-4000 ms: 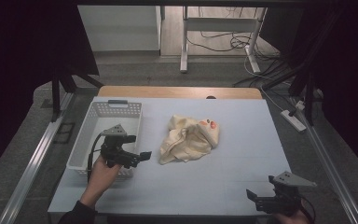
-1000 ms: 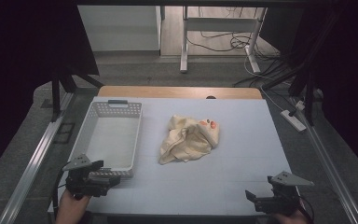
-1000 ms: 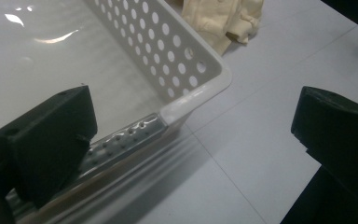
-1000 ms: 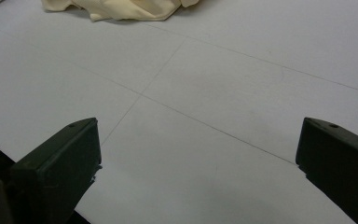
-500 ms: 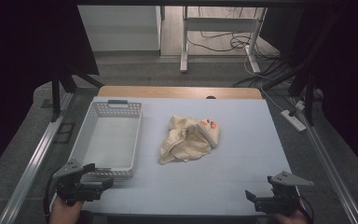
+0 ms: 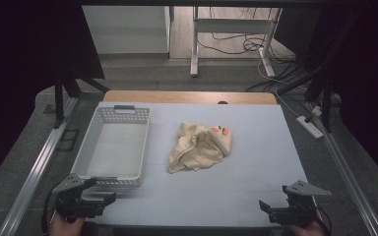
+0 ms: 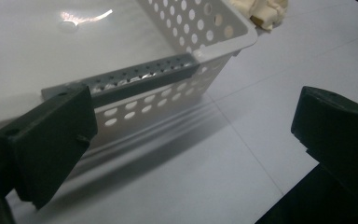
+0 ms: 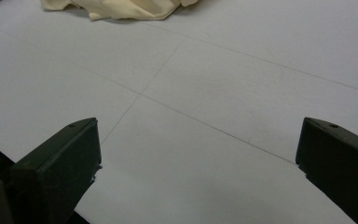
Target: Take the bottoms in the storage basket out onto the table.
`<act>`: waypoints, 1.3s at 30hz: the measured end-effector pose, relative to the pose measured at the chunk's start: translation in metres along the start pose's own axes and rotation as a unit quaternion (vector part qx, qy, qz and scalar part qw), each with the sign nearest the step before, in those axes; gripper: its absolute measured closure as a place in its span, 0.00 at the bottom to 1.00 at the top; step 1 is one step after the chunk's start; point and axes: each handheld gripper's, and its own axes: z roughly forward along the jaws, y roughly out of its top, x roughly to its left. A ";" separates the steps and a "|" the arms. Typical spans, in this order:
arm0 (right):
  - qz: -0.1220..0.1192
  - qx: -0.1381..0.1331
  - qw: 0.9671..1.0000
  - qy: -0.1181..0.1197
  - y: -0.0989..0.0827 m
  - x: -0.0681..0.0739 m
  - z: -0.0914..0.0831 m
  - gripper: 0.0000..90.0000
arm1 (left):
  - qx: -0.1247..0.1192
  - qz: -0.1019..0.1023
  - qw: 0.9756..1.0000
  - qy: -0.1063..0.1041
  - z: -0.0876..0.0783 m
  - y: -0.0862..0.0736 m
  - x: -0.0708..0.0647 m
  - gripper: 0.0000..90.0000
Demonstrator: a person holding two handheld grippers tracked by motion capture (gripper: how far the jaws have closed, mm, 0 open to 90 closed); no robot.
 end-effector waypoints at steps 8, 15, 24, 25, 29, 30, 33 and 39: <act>0.000 0.000 1.000 0.000 0.000 0.000 0.000 0.00 | 0.001 -0.008 1.000 0.006 -0.003 -0.005 0.003 0.00; 0.001 0.000 1.000 0.000 0.000 0.000 0.000 0.00 | 0.007 -0.004 1.000 0.014 -0.006 -0.007 0.002 0.00; 0.000 0.000 1.000 -0.002 0.000 0.000 0.000 0.00 | 0.024 0.012 0.999 0.023 -0.008 -0.009 0.000 0.00; 0.000 0.000 1.000 -0.002 0.000 0.000 0.000 0.00 | 0.025 0.012 0.999 0.024 -0.008 -0.009 0.000 0.00; -0.001 0.000 1.000 -0.002 0.000 0.000 0.000 0.00 | 0.030 0.015 0.999 0.027 -0.009 -0.011 -0.001 0.00; -0.001 0.000 1.000 -0.002 0.000 0.000 0.000 0.00 | 0.033 0.016 0.999 0.027 -0.009 -0.011 -0.001 0.00; 0.000 0.000 1.000 -0.002 0.000 0.000 0.000 0.00 | 0.036 0.018 0.999 0.028 -0.009 -0.012 -0.002 0.00; 0.000 0.000 1.000 -0.002 0.000 0.000 0.000 0.00 | 0.046 0.018 0.998 0.026 -0.009 -0.013 -0.002 0.00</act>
